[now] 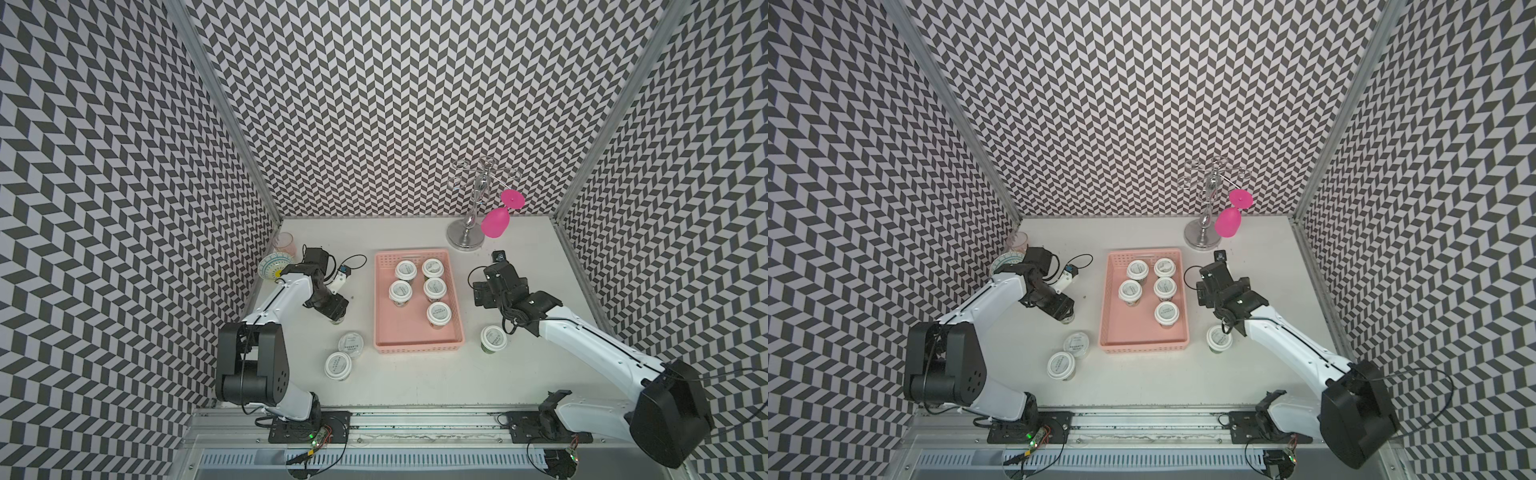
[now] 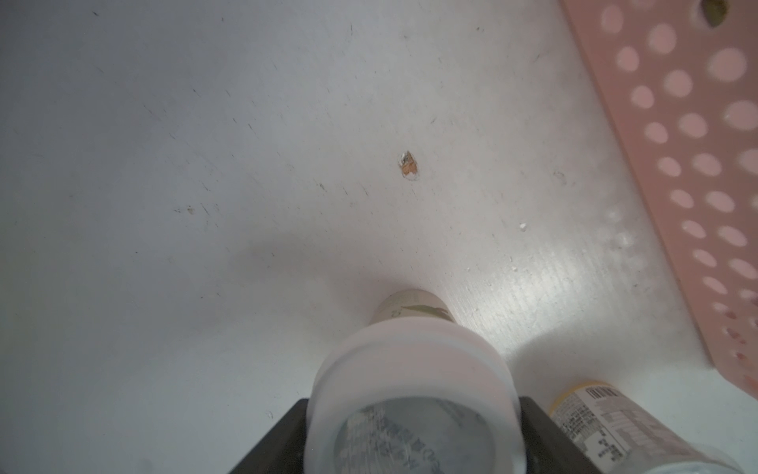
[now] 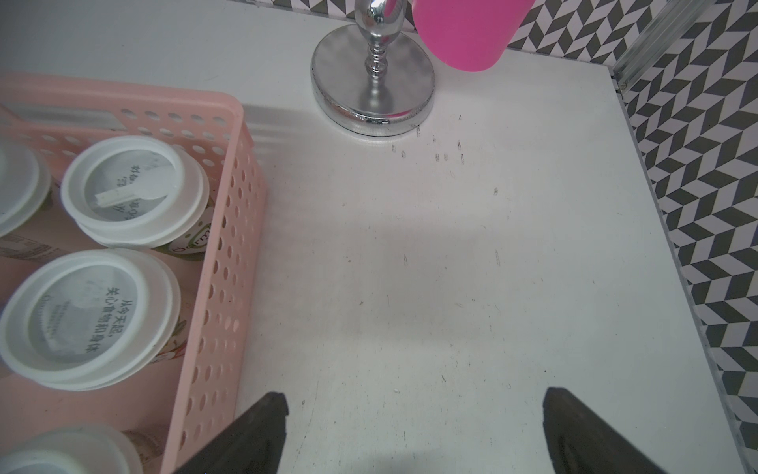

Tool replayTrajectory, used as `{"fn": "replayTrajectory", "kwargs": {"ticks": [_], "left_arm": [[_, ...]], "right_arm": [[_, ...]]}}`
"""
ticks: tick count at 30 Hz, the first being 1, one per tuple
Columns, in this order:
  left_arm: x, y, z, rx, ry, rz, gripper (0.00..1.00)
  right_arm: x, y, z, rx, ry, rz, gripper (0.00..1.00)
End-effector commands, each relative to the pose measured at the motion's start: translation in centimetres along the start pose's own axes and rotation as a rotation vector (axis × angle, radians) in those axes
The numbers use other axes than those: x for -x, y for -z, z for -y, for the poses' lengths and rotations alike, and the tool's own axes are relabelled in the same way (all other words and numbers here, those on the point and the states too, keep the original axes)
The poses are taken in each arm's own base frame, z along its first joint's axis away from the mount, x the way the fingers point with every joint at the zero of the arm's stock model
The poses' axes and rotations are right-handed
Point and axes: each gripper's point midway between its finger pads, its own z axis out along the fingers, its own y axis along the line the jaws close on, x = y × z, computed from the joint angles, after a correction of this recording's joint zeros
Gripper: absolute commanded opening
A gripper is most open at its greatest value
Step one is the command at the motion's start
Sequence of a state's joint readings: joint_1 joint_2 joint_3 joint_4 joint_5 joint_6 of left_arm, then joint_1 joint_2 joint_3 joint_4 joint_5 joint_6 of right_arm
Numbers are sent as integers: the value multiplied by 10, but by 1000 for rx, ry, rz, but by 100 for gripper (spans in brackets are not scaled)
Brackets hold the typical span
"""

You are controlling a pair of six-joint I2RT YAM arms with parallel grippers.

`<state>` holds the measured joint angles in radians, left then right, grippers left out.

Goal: Put the yogurt in the basket
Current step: Pick up the yogurt from the center of the board, then place the yogurt in the basket.

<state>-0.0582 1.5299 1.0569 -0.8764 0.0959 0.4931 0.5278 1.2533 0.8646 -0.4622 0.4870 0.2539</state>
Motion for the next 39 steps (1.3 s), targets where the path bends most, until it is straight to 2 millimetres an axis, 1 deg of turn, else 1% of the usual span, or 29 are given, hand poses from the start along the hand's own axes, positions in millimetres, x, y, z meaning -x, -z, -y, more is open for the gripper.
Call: {"fn": "replayTrajectory", "kwargs": {"ticks": [1, 7, 12, 23, 34, 39], "left_arm": [[3, 2, 1, 1, 2, 6, 75], [7, 6, 0, 7, 0, 15, 75], [13, 14, -1, 12, -4, 27, 75], [38, 42, 0, 16, -24, 87, 75], [68, 75, 17, 4, -81, 149, 76], [80, 88, 32, -13, -117, 175, 76]], "right_arm": [[4, -1, 1, -8, -17, 32, 100], [3, -2, 0, -6, -15, 28, 99], [3, -3, 1, -7, -16, 27, 99], [3, -3, 0, -8, -13, 26, 100], [2, -4, 1, -11, -11, 23, 100], [1, -5, 1, -15, -10, 20, 99]]}}
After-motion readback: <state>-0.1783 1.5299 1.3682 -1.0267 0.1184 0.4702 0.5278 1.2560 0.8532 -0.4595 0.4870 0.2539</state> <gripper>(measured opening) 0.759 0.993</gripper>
